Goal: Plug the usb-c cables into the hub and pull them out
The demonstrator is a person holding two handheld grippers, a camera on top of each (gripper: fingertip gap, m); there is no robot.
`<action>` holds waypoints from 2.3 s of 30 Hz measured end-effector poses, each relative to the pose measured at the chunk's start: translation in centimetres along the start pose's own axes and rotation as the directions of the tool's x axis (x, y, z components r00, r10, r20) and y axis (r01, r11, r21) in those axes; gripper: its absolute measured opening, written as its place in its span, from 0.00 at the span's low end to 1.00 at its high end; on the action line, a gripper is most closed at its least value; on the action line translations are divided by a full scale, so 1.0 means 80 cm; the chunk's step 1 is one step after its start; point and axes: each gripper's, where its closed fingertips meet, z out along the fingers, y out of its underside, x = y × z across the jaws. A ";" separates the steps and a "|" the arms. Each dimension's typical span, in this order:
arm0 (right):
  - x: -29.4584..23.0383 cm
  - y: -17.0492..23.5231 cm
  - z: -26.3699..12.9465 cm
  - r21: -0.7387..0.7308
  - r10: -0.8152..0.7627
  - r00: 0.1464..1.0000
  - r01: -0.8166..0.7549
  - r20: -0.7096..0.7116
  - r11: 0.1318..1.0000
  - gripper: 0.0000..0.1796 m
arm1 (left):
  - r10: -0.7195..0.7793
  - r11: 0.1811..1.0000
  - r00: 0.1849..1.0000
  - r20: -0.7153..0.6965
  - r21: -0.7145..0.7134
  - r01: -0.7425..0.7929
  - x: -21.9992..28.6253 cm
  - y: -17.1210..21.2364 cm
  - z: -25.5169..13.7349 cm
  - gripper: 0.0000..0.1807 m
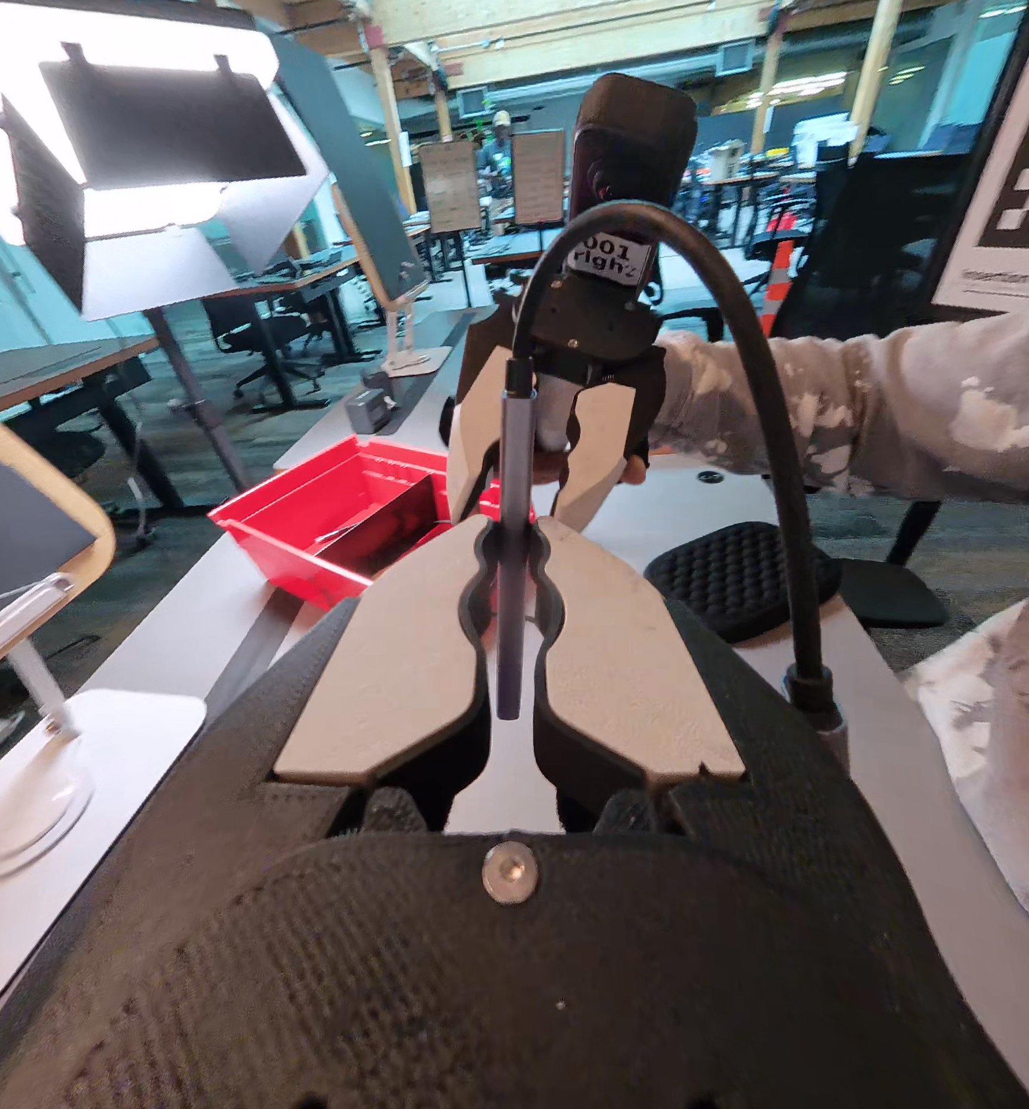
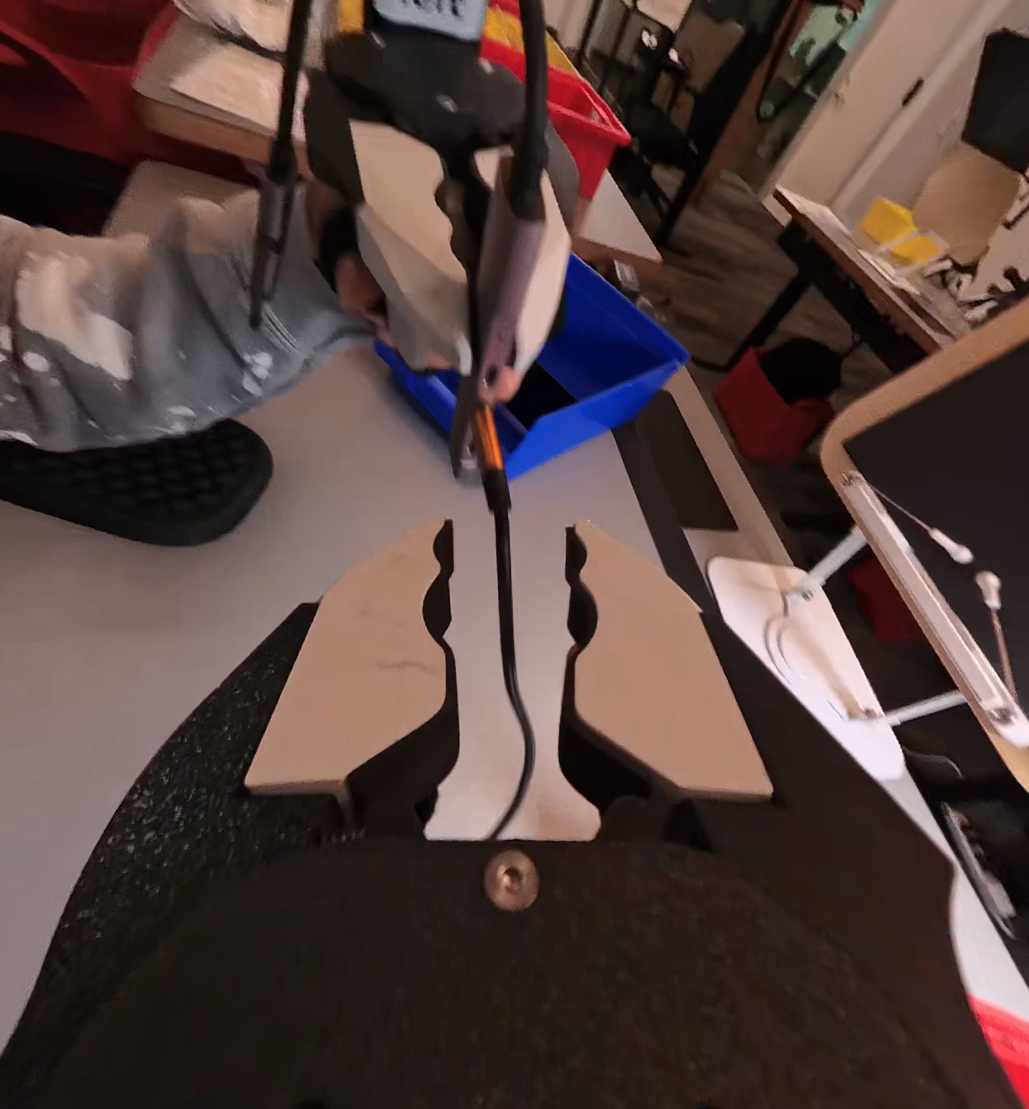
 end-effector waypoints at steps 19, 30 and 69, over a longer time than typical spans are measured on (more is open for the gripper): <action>-0.041 -0.043 0.004 0.118 -0.010 0.997 0.001 0.077 0.993 0.03 | 0.146 0.988 0.985 -0.091 -0.033 -0.149 0.040 -0.001 0.014 0.05; -0.056 -0.010 0.004 0.058 -0.053 0.997 0.050 0.056 0.997 0.04 | 0.196 0.959 0.964 -0.180 -0.169 -0.226 0.052 0.035 0.021 0.06; 0.265 0.117 -0.156 -0.143 -0.113 0.710 0.018 -0.695 0.990 0.03 | 0.062 0.946 0.996 0.061 -0.320 -0.039 -0.026 0.078 -0.013 0.05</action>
